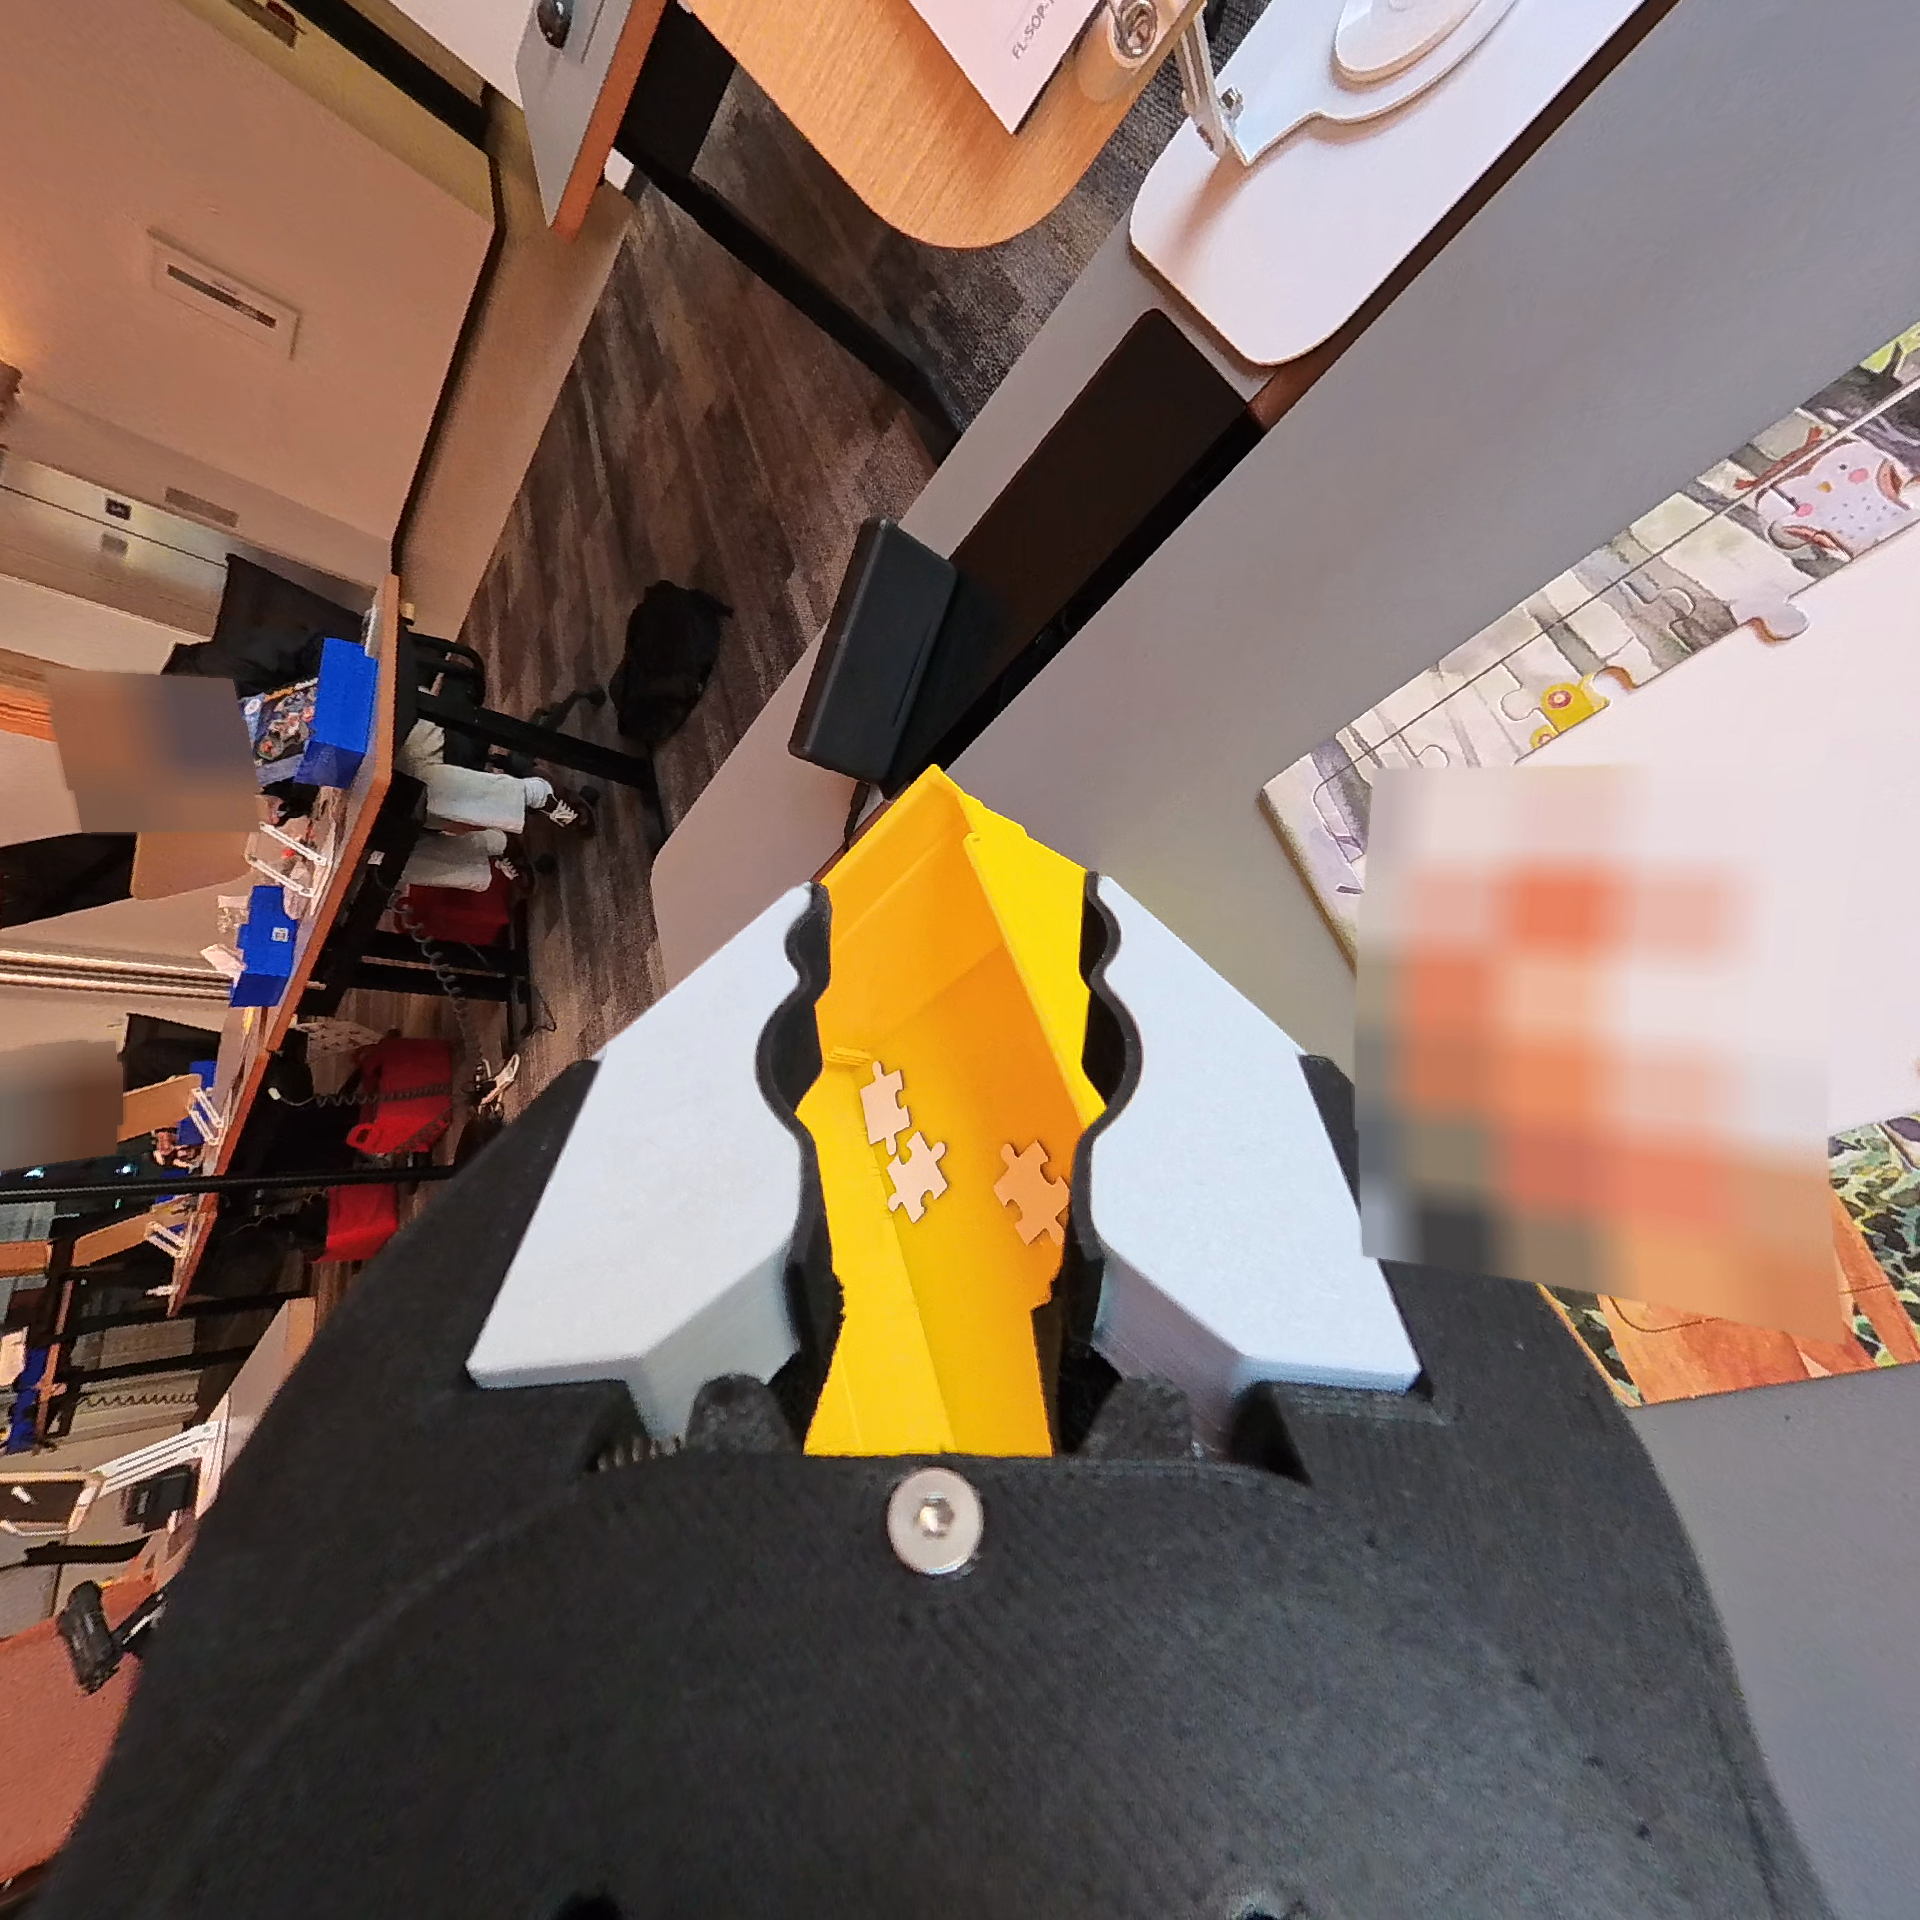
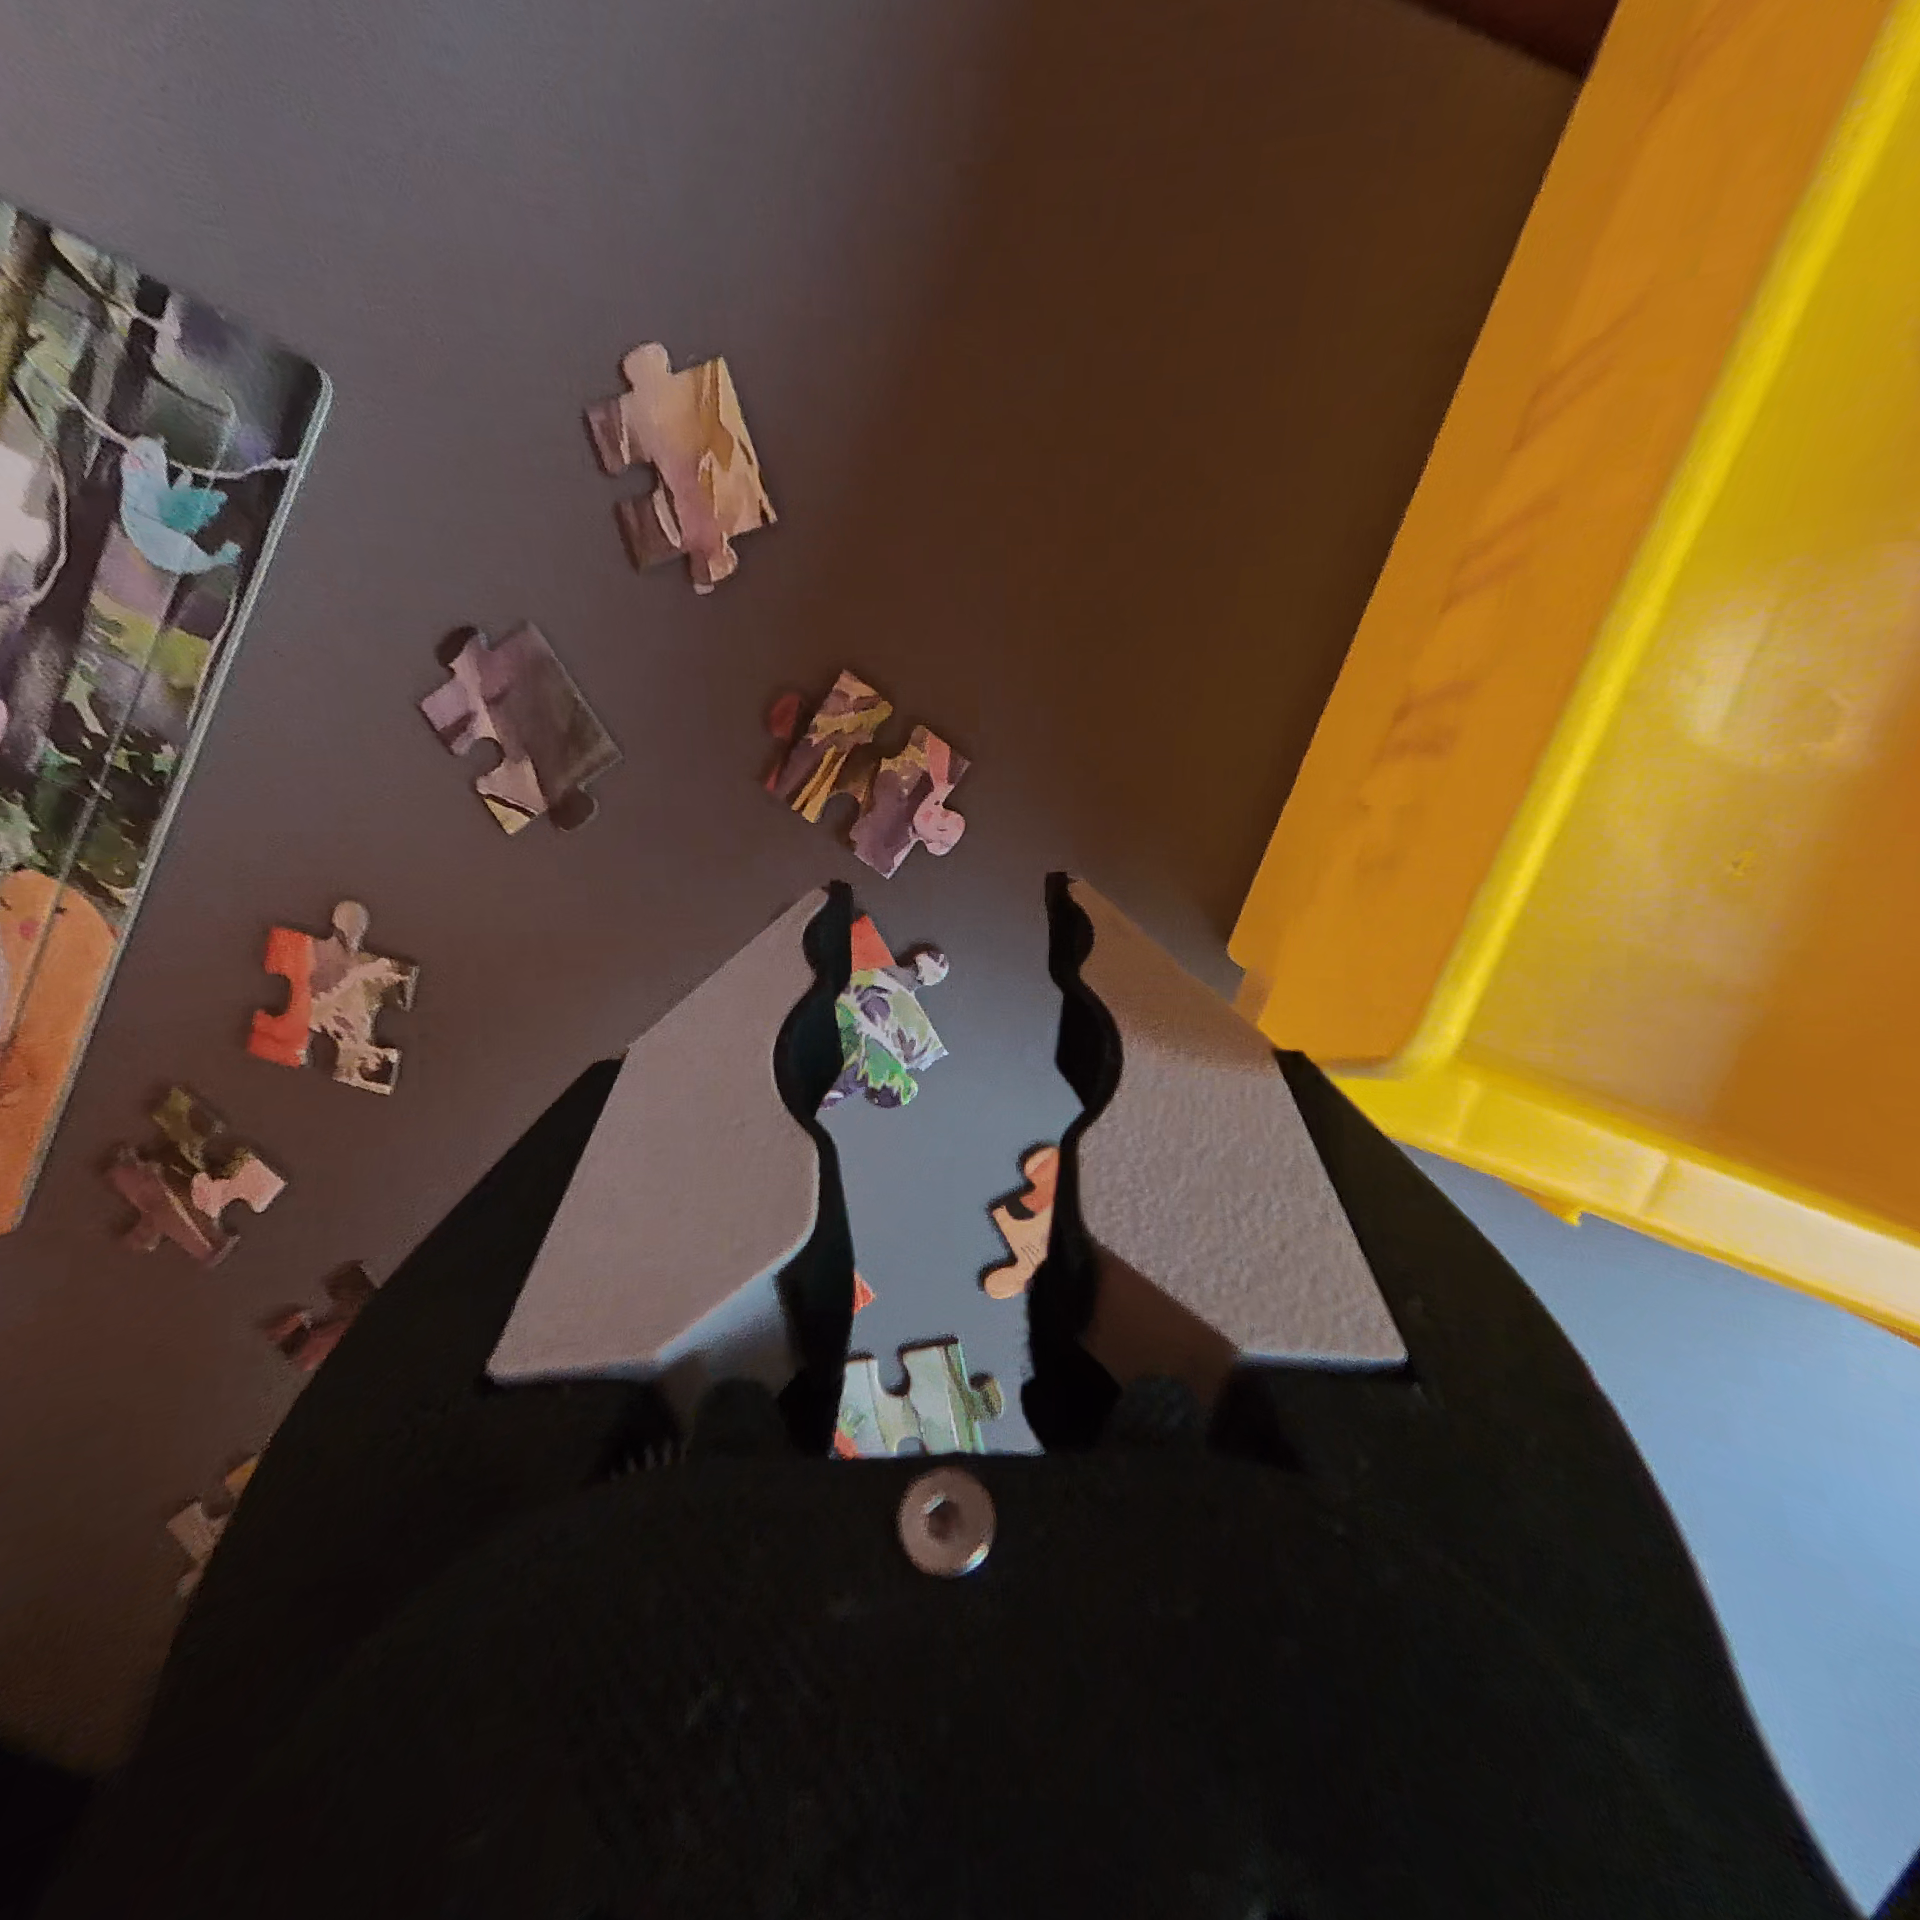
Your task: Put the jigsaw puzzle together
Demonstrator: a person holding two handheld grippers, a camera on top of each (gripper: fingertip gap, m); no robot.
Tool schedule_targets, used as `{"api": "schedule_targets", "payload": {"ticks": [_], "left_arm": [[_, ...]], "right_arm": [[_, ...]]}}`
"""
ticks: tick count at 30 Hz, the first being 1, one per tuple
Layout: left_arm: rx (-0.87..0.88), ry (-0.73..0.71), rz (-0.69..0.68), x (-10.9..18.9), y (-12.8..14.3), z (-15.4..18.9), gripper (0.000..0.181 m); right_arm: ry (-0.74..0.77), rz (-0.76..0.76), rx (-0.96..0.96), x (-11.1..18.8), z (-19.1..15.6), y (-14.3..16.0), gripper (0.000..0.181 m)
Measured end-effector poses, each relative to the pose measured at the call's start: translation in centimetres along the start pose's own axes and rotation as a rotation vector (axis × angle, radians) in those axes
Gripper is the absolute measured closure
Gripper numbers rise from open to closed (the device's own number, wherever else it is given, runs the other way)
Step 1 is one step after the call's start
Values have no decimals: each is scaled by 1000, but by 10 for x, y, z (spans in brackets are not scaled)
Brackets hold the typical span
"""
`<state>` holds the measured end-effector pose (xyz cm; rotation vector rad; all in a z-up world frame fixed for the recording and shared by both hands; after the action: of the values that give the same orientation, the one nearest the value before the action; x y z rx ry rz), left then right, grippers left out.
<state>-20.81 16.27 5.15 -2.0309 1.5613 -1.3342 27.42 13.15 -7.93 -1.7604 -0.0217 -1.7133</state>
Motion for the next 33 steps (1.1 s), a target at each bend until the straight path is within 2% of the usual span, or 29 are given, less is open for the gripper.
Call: {"api": "schedule_targets", "payload": {"ticks": [4,8,15,23,30,33], "left_arm": [[-8,1,-16,-2,1,2,134],[-11,2,-28,-4,2,2,134],[-10,3,-33,-4,3,2,134],[-11,6,-40,-5,4,2,134],[-16,6,-50,-7,5,3,134],[-17,8,-56,-8,6,4,134]], "right_arm": [[-70,1,6,-17,-8,-3,136],[-25,-20,68,-25,-8,-4,137],[-35,54,116,-30,-10,-10,162],[-103,113,232,-31,-24,-15,164],[-64,207,365,-15,-30,-23,164],[-3,146,410,-16,-26,-18,164]]}}
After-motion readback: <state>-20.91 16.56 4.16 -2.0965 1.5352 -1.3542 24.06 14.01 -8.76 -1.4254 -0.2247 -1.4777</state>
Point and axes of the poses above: each gripper's, where its closed fingertips meet, x back along the fingers, y out of its underside, z = x × y across the jaws, the point moved 7 cm from there along x, back along the fingers, and after that the axes turned 15 degrees about x, right-handed, at the moved point
